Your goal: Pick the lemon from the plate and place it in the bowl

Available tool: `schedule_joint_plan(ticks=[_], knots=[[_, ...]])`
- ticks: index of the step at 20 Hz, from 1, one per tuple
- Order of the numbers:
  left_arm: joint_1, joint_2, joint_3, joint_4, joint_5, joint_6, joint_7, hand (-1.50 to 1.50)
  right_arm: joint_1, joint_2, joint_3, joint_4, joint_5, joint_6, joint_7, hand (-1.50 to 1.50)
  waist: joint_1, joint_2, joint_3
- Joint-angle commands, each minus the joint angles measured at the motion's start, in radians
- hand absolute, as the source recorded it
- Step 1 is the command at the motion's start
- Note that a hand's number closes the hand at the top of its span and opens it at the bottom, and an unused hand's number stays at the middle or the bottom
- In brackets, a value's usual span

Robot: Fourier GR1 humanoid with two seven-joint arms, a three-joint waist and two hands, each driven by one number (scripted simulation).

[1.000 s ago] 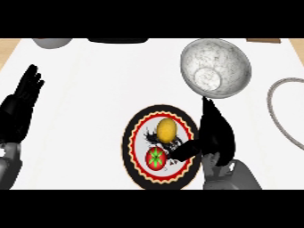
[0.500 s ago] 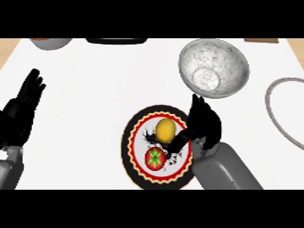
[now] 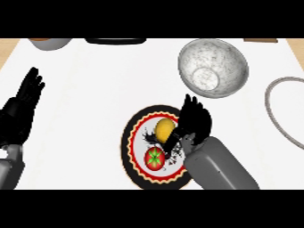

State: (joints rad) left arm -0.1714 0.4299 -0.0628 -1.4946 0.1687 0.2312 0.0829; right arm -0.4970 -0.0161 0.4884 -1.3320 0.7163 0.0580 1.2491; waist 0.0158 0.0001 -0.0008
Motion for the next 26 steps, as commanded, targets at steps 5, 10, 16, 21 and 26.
schedule_joint_plan(ticks=[5,10,16,21,26], knots=[[-0.011,0.001,0.019,0.034,0.001,-0.034,-0.002,0.0,-0.011,0.015,0.084,0.139,-0.072,-0.141,0.178,-1.5,0.001,0.004,0.0],[-0.007,0.017,0.054,0.022,0.013,-0.049,-0.002,0.0,0.007,0.015,0.135,0.142,-0.058,-0.202,0.188,-1.5,-0.001,0.002,0.0],[-0.026,-0.041,-0.003,0.008,-0.051,0.007,0.038,0.0,-0.062,0.015,0.096,0.217,-0.099,-0.215,0.172,-1.5,-0.002,0.002,0.001],[-0.046,-0.023,0.043,0.038,-0.028,-0.038,0.011,0.0,-0.057,0.015,0.053,0.319,-0.175,-0.26,0.021,1.5,-0.003,0.005,0.001],[0.005,-0.002,0.092,0.015,0.002,-0.096,0.011,0.0,-0.146,0.015,0.103,0.398,-0.216,-0.302,-0.011,1.5,0.001,0.002,0.001]])
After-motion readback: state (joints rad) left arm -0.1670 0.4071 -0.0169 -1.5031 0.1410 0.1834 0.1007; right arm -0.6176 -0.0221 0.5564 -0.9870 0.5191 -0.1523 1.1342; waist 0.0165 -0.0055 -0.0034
